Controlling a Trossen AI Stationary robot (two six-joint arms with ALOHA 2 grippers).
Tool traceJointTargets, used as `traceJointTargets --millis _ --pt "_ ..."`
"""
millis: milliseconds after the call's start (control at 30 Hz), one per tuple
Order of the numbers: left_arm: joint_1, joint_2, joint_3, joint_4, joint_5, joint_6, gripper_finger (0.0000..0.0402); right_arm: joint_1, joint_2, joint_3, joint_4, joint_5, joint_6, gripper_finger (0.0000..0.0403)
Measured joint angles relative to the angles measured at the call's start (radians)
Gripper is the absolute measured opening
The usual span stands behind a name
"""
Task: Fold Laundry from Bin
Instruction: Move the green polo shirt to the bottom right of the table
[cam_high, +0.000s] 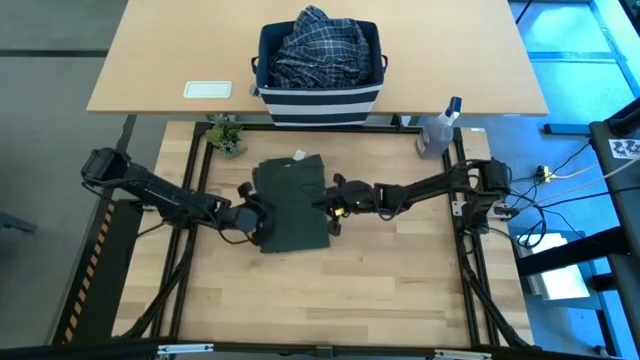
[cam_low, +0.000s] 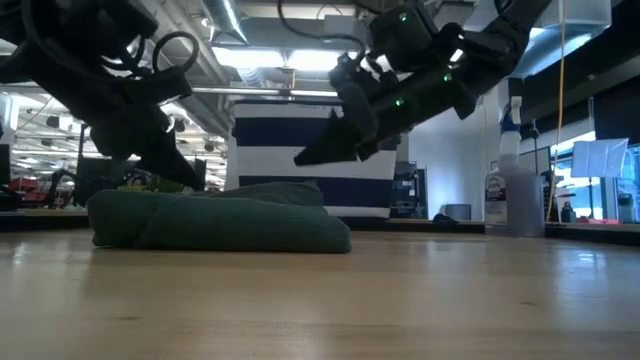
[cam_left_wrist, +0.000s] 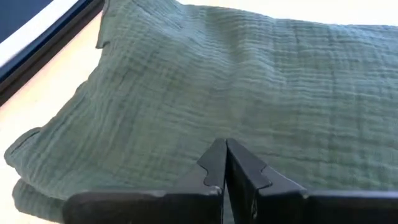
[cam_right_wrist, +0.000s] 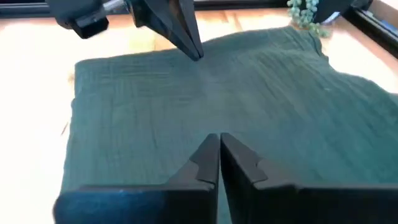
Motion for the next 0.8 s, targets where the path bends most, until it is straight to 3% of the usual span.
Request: traceJointTargets --millis 133,300,500,633,800 --pt "0.025 0.0 0.0 0.001 0.003 0.004 0.0001 0.0 0.031 0.018 0.004 0.0 0.002 0.0006" --pt "0.075 -0.003 0.06 0.006 -0.005 0.147 0.0001 0.0 0.109 0.122 -0.03 -0.03 0.004 0.0003" --pt "0.092 -0.025 0.202 -0.015 -0.04 0.283 0.0 0.0 0.212 0.363 -0.315 -0.045 -0.027 0.0003" --pt "0.053 -0.09 0.238 -0.014 -0.223 0.311 0.0 0.0 0.266 0.472 -0.465 -0.016 -0.029 0.0003" --pt "-0.069 -0.209 0.199 -0.023 -0.444 0.349 0.0 -0.002 0.293 0.479 -0.497 0.033 -0.029 0.0001"
